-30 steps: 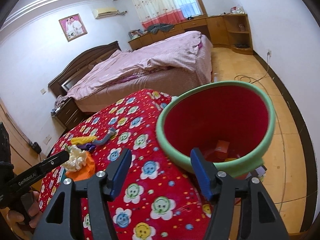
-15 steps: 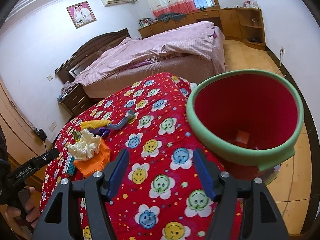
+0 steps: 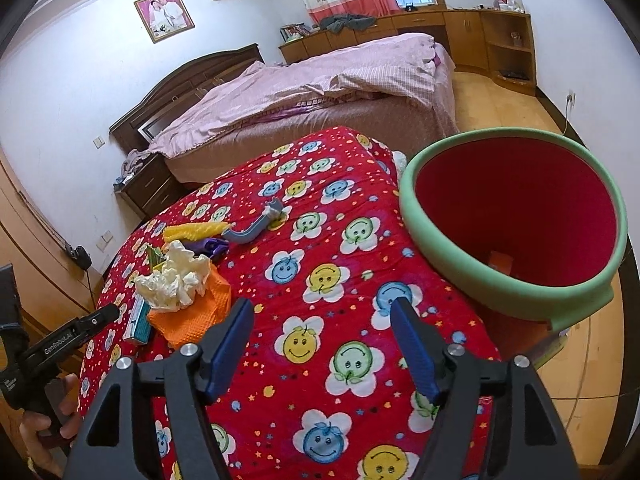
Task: Collect trash
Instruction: 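Grasp the white medicine box with the left tool while the right tool grasps the crumpled tissue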
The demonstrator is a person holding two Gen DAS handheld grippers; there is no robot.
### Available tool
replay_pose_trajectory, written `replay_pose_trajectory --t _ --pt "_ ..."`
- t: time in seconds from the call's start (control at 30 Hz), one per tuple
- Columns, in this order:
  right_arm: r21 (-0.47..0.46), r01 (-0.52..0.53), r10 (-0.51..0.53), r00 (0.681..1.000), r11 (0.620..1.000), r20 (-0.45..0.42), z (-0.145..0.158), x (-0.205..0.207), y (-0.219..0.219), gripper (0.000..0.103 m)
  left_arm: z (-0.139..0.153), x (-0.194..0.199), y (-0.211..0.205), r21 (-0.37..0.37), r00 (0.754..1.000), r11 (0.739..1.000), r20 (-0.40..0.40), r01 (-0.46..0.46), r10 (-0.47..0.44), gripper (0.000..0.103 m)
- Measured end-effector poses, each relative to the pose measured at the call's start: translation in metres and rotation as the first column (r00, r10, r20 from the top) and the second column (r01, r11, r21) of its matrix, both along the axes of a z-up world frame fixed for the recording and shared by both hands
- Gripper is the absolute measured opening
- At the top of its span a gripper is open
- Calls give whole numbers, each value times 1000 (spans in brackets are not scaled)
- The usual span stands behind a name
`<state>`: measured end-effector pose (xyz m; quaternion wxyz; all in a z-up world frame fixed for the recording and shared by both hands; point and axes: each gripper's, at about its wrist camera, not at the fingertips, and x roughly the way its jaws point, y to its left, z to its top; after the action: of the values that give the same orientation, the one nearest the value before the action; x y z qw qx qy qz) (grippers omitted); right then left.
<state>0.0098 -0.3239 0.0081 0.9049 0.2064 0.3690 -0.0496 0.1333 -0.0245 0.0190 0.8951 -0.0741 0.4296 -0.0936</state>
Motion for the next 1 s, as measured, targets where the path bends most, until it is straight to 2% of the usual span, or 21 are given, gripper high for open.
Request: replay_pose_trajectory --t 0.13,0.3,0.37,0.63,0.83,1.0 --pt "-5 -7 7 1000 1000 -11 -3 3 6 74 -10 9 6 -53 999 999 -45 5 -7 64" --pt "-2 -17 17 1000 1000 -22 -5 6 11 74 -21 21 2 -70 995 997 -88 34 -40 65" --pt "-4 -20 20 999 1000 -25 -6 8 12 74 -23 23 0 -85 995 995 -90 43 -51 68" --pt "-1 -29 29 999 1000 -44 -12 14 17 75 -28 31 -14 -105 991 992 -99 75 -86 71" --pt "2 -32 32 998 999 -46 -13 15 18 75 -33 27 -24 -82 990 993 -109 83 -92 71" --pt "4 -36 36 998 999 -42 -13 17 19 75 -34 21 -27 -30 992 997 -104 65 -68 71"
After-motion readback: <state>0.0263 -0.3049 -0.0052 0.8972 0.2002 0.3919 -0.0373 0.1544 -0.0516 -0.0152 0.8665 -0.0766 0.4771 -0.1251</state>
